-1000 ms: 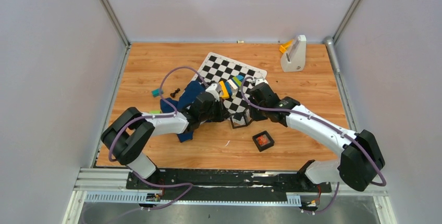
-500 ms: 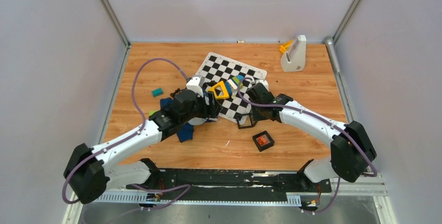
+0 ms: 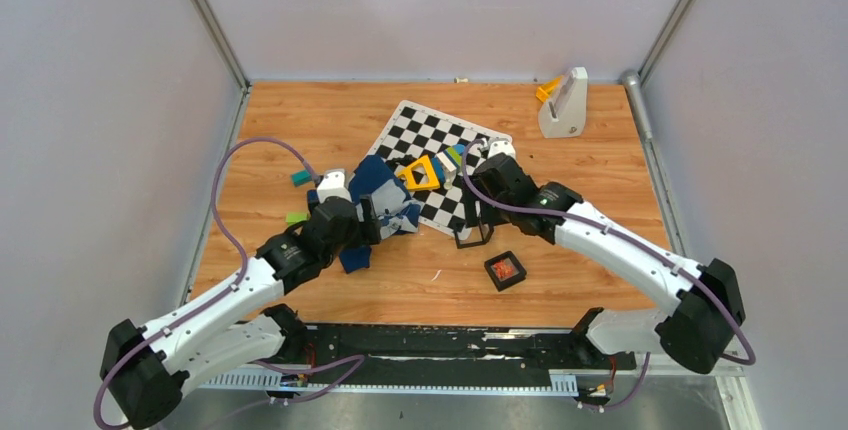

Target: Remove the brooch from the garment

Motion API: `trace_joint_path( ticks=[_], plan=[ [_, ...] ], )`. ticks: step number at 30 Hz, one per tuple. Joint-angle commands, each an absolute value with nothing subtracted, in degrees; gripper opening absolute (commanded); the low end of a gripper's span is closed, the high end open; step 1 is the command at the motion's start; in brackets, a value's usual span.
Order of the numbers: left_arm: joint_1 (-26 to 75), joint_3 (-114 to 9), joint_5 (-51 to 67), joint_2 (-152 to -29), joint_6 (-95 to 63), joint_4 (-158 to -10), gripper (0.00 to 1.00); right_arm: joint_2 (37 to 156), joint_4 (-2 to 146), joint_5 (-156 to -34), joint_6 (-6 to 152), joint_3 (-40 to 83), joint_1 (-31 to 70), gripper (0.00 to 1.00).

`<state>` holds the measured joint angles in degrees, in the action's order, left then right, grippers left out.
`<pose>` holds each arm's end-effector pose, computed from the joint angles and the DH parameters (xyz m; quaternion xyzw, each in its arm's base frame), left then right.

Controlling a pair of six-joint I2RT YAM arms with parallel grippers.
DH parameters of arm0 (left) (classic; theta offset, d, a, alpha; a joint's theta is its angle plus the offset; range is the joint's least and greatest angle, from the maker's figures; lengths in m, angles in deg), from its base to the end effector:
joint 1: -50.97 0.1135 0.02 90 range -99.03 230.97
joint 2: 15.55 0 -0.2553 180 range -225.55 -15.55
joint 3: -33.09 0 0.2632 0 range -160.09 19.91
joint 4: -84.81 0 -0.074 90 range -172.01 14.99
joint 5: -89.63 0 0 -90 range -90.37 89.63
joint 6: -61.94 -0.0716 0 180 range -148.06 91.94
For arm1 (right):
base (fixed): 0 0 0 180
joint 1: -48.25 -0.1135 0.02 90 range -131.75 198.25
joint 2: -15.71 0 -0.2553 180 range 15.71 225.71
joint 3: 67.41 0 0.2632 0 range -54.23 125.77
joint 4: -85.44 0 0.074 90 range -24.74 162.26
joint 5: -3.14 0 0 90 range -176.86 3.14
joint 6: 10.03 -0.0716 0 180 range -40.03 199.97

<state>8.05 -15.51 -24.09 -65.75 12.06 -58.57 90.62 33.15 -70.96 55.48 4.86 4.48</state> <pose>0.1875 -0.1351 0.2160 -0.0682 0.8824 -0.1448 0.4425 0.2292 0.1924 0.2309 -0.1171 0.9380 0.0583 0.3210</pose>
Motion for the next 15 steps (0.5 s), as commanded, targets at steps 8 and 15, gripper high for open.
trace_joint_path(
  ticks=[8,15],
  plan=[
    [12.2,-6.6,-17.9,-69.5,15.4,-69.8,0.73,85.4,45.9,-80.8,59.3,3.9,-0.7,0.75],
    [11.5,-9.2,8.8,-78.4,10.6,-74.5,0.00,82.0,54.0,-83.9,60.0,-2.1,-0.9,0.73]
  ],
)
